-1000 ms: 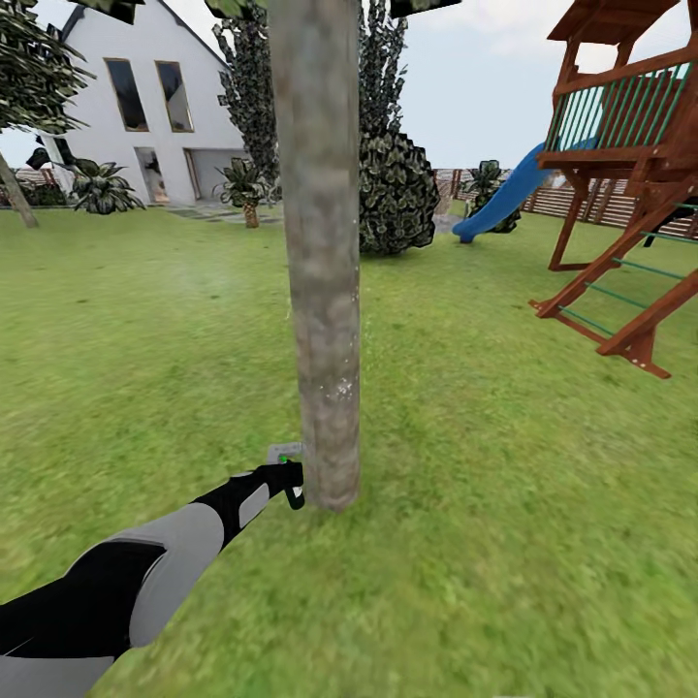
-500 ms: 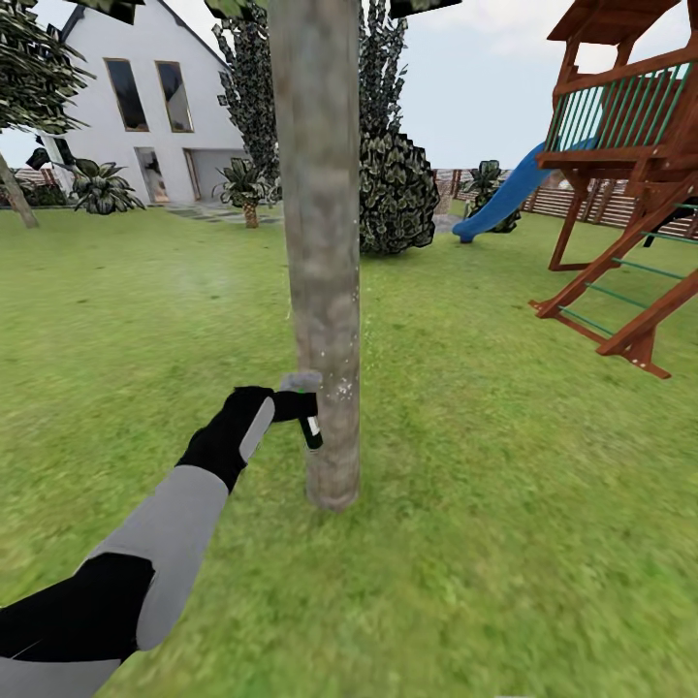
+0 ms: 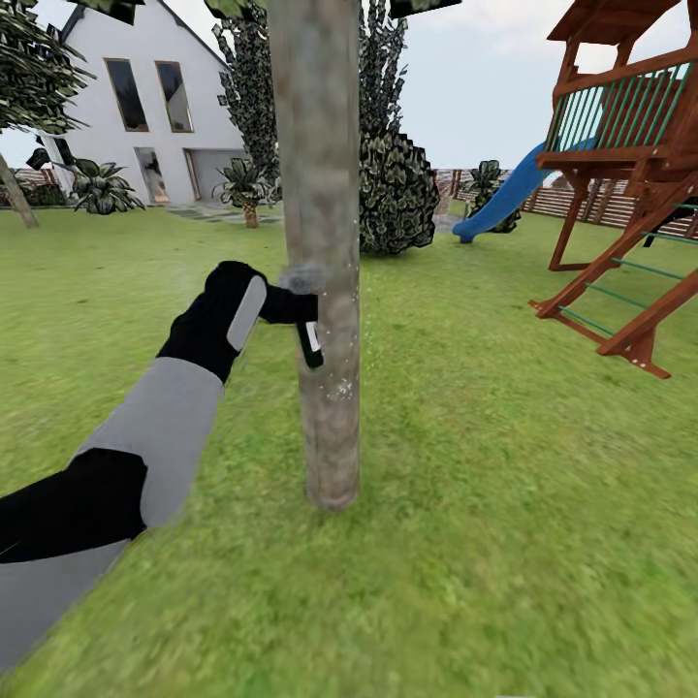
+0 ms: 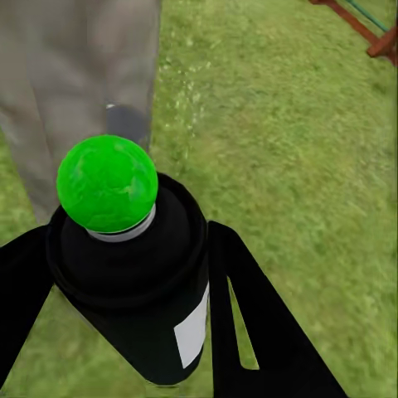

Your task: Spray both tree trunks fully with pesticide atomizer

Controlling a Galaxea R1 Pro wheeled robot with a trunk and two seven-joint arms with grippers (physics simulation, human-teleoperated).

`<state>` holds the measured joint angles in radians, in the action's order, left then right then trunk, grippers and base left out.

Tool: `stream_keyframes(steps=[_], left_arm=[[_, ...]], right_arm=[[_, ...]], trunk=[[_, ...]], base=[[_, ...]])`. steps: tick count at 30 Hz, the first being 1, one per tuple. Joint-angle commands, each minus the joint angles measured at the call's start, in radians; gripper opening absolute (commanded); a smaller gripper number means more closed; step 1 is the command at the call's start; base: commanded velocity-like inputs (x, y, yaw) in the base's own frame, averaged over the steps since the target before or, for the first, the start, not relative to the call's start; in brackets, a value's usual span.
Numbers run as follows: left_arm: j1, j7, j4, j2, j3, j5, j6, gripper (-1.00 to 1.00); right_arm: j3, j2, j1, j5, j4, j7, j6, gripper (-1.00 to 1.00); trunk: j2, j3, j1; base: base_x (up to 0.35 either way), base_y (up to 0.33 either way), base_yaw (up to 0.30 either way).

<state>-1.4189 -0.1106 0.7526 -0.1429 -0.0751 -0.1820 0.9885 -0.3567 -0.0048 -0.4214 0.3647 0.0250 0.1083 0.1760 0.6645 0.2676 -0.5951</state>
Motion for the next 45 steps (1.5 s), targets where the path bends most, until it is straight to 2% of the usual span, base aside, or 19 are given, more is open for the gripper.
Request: stream_keyframes(steps=[1, 2, 3, 7, 9, 14, 17, 20, 25, 28, 33, 41, 42, 43, 45], left_arm=[[-0.036, 0.000, -0.025, 0.000, -0.001, -0.003, 0.004, -1.00], [-0.069, 0.000, -0.043, 0.000, -0.001, -0.003, 0.004, -1.00], [-0.130, 0.000, -0.063, 0.000, 0.000, -0.003, 0.005, -1.00], [-0.234, 0.000, -0.114, 0.000, 0.000, -0.004, 0.007, -1.00], [-0.276, 0.000, -0.129, 0.000, 0.000, -0.005, 0.007, -1.00], [-0.339, 0.000, -0.137, 0.000, 0.000, -0.005, 0.008, -1.00], [-0.348, 0.000, -0.139, 0.001, 0.009, -0.005, 0.008, -1.00], [-0.350, 0.000, -0.139, 0.014, 0.025, -0.004, 0.007, -1.00], [-0.350, 0.000, -0.138, 0.067, 0.026, -0.003, 0.007, -1.00], [-0.363, 0.000, -0.137, 0.085, 0.026, -0.002, 0.007, -1.00], [-0.383, 0.000, -0.139, 0.089, 0.027, -0.001, 0.007, -1.00], [-0.385, 0.005, -0.405, 0.085, 0.036, -0.004, -0.003, -1.00], [-0.385, 0.005, -0.435, 0.085, 0.037, -0.004, -0.017, -1.00], [-0.385, 0.005, -0.500, 0.083, 0.037, -0.004, -0.063, -1.00], [-0.385, 0.005, -0.552, 0.082, 0.037, -0.003, -0.093, -1.00]], right_arm=[[-0.008, 0.000, -0.001, 0.008, 0.003, 0.001, 0.005, 1.00], [-0.008, 0.001, -0.001, 0.008, 0.003, 0.001, 0.005, 1.00], [-0.008, 0.001, -0.001, 0.008, 0.003, 0.001, 0.005, 1.00], [-0.008, 0.000, -0.001, 0.008, 0.003, 0.001, 0.005, 1.00], [-0.008, 0.000, -0.001, 0.008, 0.003, 0.001, 0.005, 1.00], [-0.008, 0.000, -0.001, 0.008, 0.003, 0.001, 0.005, 1.00], [-0.008, 0.000, -0.001, 0.008, 0.003, 0.001, 0.005, 1.00], [-0.008, 0.000, -0.001, 0.008, 0.003, 0.001, 0.005, 1.00], [-0.008, 0.000, -0.001, 0.008, 0.003, 0.001, 0.005, 1.00], [-0.008, -0.001, -0.001, 0.008, 0.003, 0.001, 0.005, 1.00], [-0.008, -0.001, -0.001, 0.008, 0.003, 0.001, 0.005, 1.00], [-0.008, -0.001, -0.001, 0.008, 0.003, 0.001, 0.005, 1.00], [-0.008, -0.001, -0.001, 0.008, 0.003, 0.001, 0.005, 1.00], [-0.008, -0.001, -0.001, 0.008, 0.003, 0.001, 0.005, 1.00], [-0.008, -0.001, -0.001, 0.008, 0.003, 0.001, 0.005, 1.00]], trunk=[[0.001, 0.002, 0.000], [0.001, 0.002, 0.000], [0.001, 0.002, 0.000], [0.001, 0.002, 0.000], [0.001, 0.002, 0.000], [0.001, 0.002, 0.000], [0.001, 0.002, 0.000], [0.001, 0.002, 0.000], [0.001, 0.002, 0.000], [0.001, 0.002, 0.000], [0.001, 0.002, 0.000], [0.001, 0.002, 0.000], [0.001, 0.002, 0.000], [0.001, 0.002, 0.000], [0.001, 0.002, 0.000]], base=[[0.000, 0.000, 0.000], [0.000, 0.000, 0.000], [0.000, 0.000, 0.000], [0.000, 0.000, 0.000], [0.000, 0.000, 0.000], [0.000, 0.000, 0.000], [0.000, 0.000, 0.000], [0.000, 0.000, 0.000], [0.000, 0.000, 0.000], [0.000, 0.000, 0.000], [0.000, 0.000, 0.000], [0.000, 0.000, 0.000], [0.000, 0.000, 0.000], [0.000, 0.000, 0.000], [0.000, 0.000, 0.000]])
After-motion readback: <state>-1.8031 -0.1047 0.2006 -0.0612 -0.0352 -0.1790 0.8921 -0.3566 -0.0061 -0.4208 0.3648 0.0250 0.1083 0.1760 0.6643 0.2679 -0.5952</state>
